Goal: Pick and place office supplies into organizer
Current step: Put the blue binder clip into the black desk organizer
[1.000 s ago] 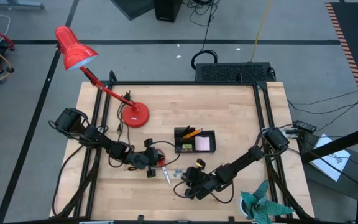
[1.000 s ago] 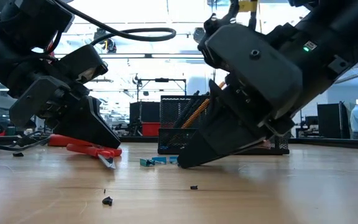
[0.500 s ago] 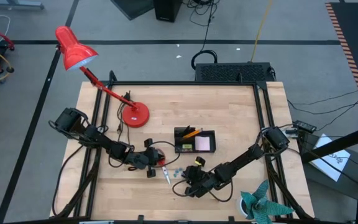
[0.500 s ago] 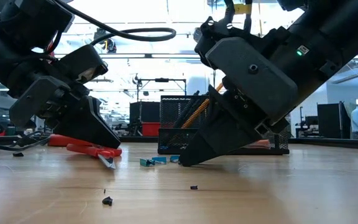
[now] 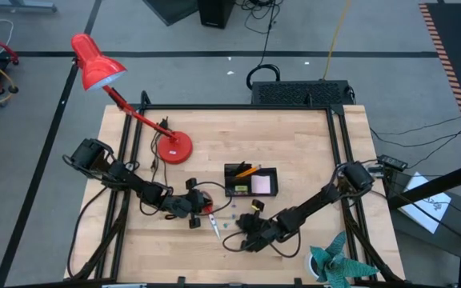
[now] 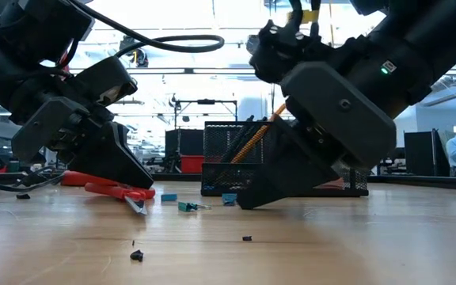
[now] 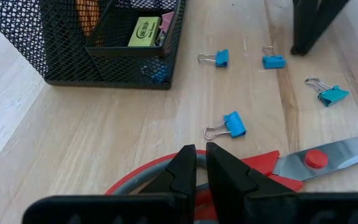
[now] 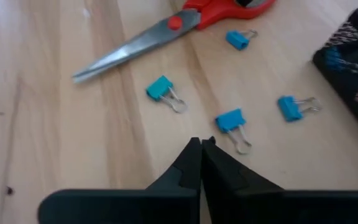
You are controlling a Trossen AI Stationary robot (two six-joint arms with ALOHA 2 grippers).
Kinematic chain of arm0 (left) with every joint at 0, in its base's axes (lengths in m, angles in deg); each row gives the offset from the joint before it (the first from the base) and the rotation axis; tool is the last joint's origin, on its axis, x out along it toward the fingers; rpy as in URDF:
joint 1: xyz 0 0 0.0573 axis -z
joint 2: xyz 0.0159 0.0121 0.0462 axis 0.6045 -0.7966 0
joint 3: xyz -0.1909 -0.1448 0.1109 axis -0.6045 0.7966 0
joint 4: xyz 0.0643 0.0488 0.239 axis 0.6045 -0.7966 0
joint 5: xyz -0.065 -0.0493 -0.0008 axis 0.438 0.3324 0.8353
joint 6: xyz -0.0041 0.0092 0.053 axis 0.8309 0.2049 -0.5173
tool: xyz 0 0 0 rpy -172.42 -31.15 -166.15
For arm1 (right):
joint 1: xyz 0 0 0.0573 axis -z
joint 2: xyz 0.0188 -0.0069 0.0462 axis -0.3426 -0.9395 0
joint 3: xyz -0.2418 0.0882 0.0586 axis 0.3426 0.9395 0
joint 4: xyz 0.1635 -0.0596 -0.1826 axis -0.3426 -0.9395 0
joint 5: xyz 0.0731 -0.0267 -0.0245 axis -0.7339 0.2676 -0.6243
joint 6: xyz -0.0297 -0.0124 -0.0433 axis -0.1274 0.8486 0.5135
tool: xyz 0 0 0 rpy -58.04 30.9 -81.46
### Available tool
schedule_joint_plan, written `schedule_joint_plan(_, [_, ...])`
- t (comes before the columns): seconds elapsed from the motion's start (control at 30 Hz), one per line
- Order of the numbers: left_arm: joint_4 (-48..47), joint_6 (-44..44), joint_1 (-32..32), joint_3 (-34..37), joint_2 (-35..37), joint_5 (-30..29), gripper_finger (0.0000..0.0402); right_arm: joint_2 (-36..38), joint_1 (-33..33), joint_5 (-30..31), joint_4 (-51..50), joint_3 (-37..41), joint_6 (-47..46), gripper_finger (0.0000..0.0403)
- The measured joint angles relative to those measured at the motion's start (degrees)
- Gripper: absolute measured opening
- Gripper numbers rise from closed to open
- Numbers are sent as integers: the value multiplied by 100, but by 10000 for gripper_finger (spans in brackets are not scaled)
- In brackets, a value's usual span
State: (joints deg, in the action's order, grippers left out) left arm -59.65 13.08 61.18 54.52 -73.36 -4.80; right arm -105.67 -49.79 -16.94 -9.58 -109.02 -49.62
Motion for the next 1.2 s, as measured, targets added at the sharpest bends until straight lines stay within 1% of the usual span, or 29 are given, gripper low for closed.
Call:
schedule_joint_plan(0.13, [-5, 0, 0, 0, 0, 0, 47, 115, -3, 83, 3, 0, 77, 3])
schedule_joint_plan(0.23, [-18, 2, 0, 0, 0, -1, 47, 242, -4, 81, 13, -2, 319, 3])
schedule_joint_plan(0.33, [-28, 2, 0, 0, 0, 0, 47, 398, -17, 66, 23, 9, 959, 8])
schedule_joint_plan(0.4, [-30, 4, 0, 0, 0, -2, 47, 506, -22, -68, 28, 15, 1454, 18])
schedule_joint_plan(0.53, [-31, 2, 0, 0, 0, -2, 47, 725, 71, -758, 328, 21, 2570, 55])
schedule_joint_plan(0.6, [-33, 3, 0, 0, 0, -2, 47, 799, 178, -1237, 495, 17, 2984, 78])
schedule_joint_plan(0.7, [-37, 4, 0, 0, 0, -2, 47, 799, 397, -1948, 809, 15, 3288, 111])
schedule_joint_plan(0.77, [-35, 4, 0, 0, 0, -2, 47, 808, 571, -2275, 934, 6, 3305, 130])
schedule_joint_plan(0.83, [-39, 4, 0, 0, 0, -2, 47, 817, 733, -2452, 876, 2, 3332, 146])
schedule_joint_plan(0.97, [-44, 1, 0, 0, 0, -2, 47, 809, 937, -2504, 707, 2, 3576, 166])
schedule_joint_plan(1.07, [-44, -42, 0, 0, 0, -1, 47, 817, 1071, -2900, 716, 0, 3734, 170])
schedule_joint_plan(1.2, [-46, -118, 0, 0, 0, 0, 47, 815, 1243, -3074, 631, 0, 3802, 167])
